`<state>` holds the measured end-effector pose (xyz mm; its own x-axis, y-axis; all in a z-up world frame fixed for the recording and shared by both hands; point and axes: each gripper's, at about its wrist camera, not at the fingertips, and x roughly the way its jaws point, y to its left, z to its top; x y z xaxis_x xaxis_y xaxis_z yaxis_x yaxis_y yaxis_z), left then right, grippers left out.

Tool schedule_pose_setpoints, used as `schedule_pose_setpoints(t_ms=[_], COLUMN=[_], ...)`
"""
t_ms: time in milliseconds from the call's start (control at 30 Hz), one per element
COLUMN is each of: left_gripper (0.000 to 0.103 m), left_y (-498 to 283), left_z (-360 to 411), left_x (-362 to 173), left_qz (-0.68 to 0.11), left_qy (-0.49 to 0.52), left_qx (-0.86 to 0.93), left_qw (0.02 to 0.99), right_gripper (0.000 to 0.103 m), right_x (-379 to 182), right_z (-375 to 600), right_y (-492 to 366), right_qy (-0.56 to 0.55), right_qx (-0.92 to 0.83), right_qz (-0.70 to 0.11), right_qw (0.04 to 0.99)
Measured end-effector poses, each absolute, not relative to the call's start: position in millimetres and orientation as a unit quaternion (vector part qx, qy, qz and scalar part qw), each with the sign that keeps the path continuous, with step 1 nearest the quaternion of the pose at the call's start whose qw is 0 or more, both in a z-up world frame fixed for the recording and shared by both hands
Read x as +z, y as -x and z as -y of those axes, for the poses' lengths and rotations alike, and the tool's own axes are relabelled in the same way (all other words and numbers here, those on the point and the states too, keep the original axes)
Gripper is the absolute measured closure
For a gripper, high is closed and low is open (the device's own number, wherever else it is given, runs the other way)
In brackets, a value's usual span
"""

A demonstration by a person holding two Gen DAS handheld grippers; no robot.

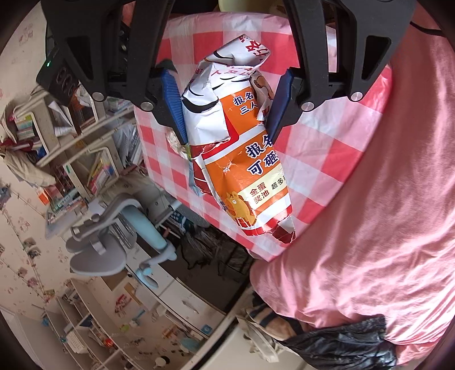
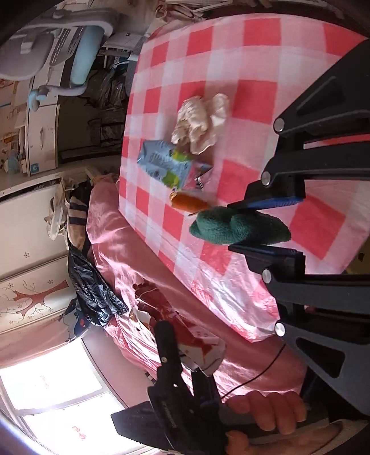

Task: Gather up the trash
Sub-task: 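Lift the chip bag with the left gripper while the right gripper grasps the green plush toy, then carry the chip bag and green toy with both grippers over the wastebasket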

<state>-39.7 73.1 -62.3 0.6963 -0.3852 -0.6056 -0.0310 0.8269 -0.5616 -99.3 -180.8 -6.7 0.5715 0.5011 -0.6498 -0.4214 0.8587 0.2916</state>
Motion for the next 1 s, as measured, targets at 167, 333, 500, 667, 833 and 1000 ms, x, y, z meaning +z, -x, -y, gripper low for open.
schedule_pose_setpoints(t_ms=[167,333,500,667,833,1000], left_gripper=[0.051,0.051,0.051,0.051,0.051,0.051], left_y=[46,55,60,65,72,85], left_z=[-57,-44,-37,-29,-24,-22], left_x=[-64,-66,-69,-70,-68,-68], left_qz=[-0.378,-0.38,-0.385,-0.389,-0.39,-0.393], left_qy=[0.263,0.248,0.244,0.233,0.221,0.212], left_qx=[-0.137,-0.167,-0.184,-0.194,-0.203,-0.205], left_qw=[0.877,0.875,0.871,0.87,0.871,0.871], right_gripper=[0.08,0.08,0.08,0.08,0.079,0.079], right_x=[-15,-6,-7,-6,-4,-6], right_z=[211,207,210,214,211,204], right_y=[120,127,137,139,143,149], right_qy=[-0.116,-0.104,-0.101,-0.104,-0.1,-0.088], right_qx=[0.238,0.245,0.253,0.253,0.259,0.267], right_qz=[-0.38,-0.363,-0.36,-0.358,-0.359,-0.363], right_qw=[0.886,0.893,0.892,0.893,0.891,0.888])
